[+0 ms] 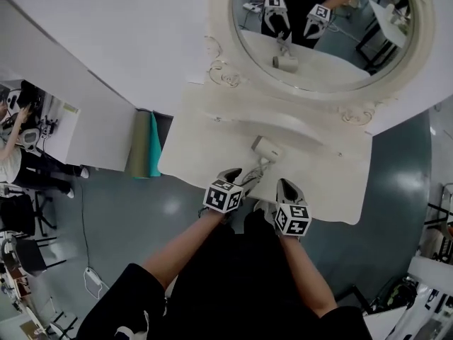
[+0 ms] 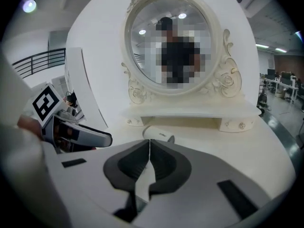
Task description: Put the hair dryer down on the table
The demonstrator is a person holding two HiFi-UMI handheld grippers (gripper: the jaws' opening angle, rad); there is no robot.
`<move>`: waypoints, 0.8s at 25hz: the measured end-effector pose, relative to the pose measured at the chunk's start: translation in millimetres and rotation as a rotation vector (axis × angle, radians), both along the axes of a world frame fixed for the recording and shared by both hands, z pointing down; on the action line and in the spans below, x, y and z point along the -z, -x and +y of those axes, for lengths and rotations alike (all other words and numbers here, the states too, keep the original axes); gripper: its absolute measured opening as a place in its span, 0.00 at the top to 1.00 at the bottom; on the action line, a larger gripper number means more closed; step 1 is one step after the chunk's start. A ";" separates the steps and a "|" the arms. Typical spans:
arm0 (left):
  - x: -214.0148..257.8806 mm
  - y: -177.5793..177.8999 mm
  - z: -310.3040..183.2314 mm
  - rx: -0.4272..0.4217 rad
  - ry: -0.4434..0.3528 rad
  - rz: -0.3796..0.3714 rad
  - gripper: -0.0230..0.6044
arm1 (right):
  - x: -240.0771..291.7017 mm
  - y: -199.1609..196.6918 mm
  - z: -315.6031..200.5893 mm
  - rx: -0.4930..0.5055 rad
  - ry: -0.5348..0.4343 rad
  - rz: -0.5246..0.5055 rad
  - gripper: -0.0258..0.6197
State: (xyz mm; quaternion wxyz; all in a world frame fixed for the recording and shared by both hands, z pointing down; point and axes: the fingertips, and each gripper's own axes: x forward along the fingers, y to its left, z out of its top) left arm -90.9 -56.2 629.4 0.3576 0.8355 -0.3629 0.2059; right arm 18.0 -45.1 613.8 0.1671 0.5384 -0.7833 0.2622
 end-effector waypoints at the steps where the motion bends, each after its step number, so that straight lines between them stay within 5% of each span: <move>1: 11.7 7.5 4.2 0.010 -0.023 0.015 0.54 | 7.5 8.4 5.9 0.000 -0.011 -0.013 0.93; 15: 185.5 78.9 51.8 0.117 -0.423 0.156 0.58 | 159.8 101.5 47.5 0.026 -0.280 -0.030 0.93; 17: 206.0 88.3 55.8 0.141 -0.505 0.139 0.64 | 175.3 107.9 49.7 0.024 -0.310 -0.032 0.93; 20: 230.2 104.9 60.5 0.198 -0.640 0.099 0.85 | 188.2 117.2 54.6 0.022 -0.336 -0.042 0.93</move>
